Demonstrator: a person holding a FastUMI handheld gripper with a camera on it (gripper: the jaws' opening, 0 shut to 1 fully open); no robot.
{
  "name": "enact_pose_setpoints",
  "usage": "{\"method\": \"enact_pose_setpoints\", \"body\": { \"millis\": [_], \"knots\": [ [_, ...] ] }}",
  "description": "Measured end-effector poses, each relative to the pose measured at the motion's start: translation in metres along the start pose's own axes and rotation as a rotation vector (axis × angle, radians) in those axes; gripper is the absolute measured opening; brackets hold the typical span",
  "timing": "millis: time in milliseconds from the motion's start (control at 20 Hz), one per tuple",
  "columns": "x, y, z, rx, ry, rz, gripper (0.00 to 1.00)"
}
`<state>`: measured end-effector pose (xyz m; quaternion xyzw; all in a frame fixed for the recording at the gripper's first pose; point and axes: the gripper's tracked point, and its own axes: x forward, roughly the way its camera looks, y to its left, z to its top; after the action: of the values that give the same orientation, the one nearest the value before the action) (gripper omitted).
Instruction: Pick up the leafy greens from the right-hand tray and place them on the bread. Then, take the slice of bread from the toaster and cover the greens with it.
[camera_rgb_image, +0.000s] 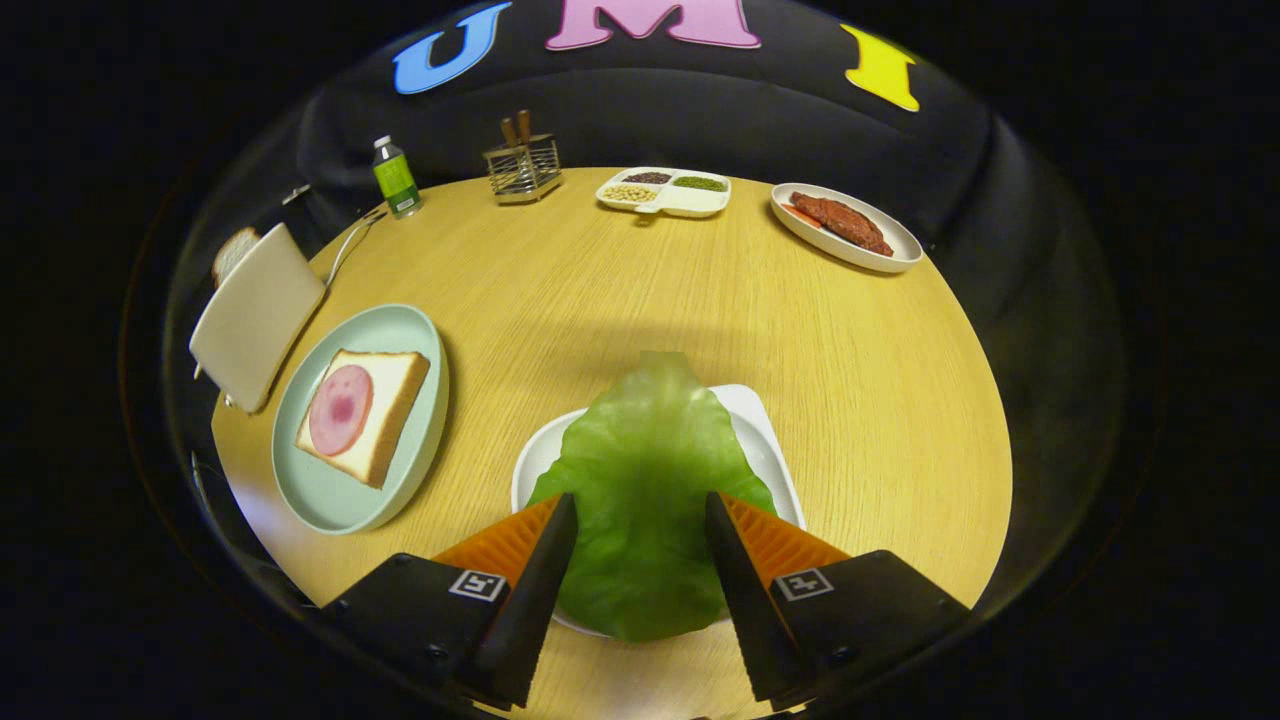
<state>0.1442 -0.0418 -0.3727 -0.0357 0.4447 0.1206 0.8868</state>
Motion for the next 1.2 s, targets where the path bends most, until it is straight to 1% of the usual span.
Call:
{"method": "enact_pose_setpoints", "body": {
  "millis": [150,200,300,350,400,450,550,600,650,800,900,1000,1200],
  "knots": [
    [0.002,-0.006,0.002,0.006,-0.017,-0.012,0.75],
    [0.004,-0.006,0.002,0.002,-0.017,-0.013,0.71],
    [0.003,-0.007,0.002,0.004,-0.006,-0.021,0.68],
    [0.003,-0.009,0.001,0.019,-0.002,-0.029,0.62],
    [0.003,-0.009,0.001,0.033,0.006,-0.026,0.41],
    [0.004,-0.009,0.001,0.039,0.012,-0.024,0.39],
    [0.005,-0.013,0.001,0.027,0.019,-0.040,0.39],
    [0.002,-0.013,0.001,0.029,0.019,-0.040,0.14],
    [0.003,-0.011,0.001,0.023,0.019,-0.035,0.14],
    [0.002,-0.009,-0.001,0.006,0.023,-0.029,0.08],
    [0.001,-0.009,-0.001,0.003,0.025,-0.030,0.05],
    [-0.003,-0.006,-0.003,0.001,0.028,-0.028,0.05],
    [-0.019,-0.003,0.010,-0.014,-0.025,-0.029,0.05]
  ]
}}
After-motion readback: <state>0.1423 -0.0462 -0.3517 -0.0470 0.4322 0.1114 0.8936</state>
